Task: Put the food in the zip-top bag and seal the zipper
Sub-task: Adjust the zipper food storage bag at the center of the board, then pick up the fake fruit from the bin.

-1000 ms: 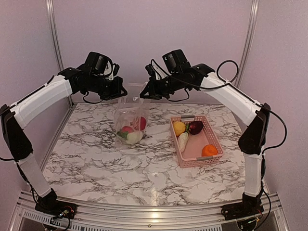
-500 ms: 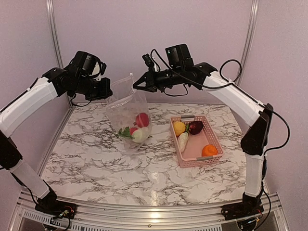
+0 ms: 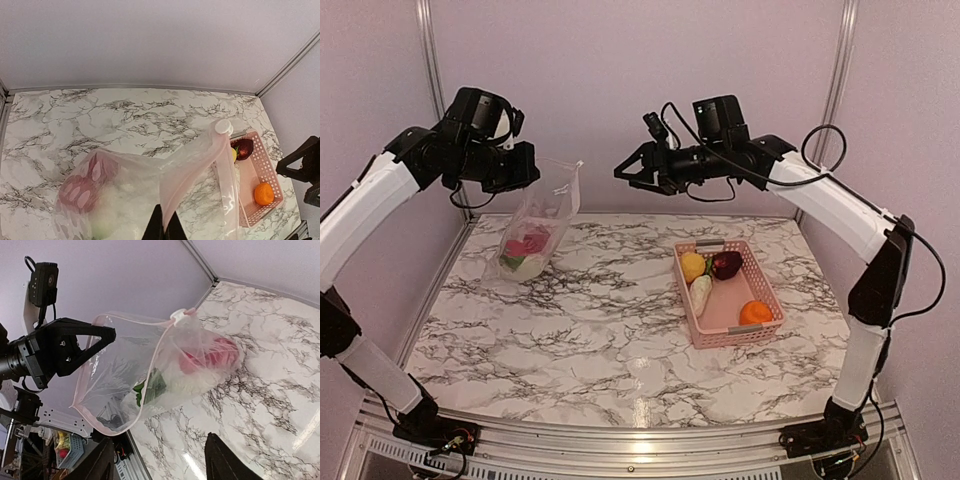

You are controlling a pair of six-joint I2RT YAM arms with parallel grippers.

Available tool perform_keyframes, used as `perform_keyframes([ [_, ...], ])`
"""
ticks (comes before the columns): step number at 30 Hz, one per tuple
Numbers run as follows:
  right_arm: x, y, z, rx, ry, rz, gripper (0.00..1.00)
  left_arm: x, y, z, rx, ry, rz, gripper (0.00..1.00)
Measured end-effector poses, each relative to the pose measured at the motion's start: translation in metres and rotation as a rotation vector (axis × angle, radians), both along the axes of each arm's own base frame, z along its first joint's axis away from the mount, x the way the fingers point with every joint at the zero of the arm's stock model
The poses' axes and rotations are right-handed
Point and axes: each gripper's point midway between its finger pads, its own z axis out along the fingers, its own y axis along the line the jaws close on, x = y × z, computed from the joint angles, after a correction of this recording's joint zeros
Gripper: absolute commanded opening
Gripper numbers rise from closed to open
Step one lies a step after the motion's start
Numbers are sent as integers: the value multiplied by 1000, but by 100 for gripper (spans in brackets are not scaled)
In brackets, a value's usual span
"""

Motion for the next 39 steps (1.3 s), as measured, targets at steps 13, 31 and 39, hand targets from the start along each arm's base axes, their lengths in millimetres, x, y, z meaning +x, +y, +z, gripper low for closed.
perform_keyframes([
  [13, 24, -133, -74, -312, -8, -327, 74, 1, -23, -86, 35, 222, -59, 0],
  [31, 13, -202, -147, -617, 66, -539, 90, -10, -44, -98, -64, 291, -113, 0],
  [39, 4, -216, -189, -635, 181, -551, 80, -10, -45, -103, -66, 299, -117, 0],
])
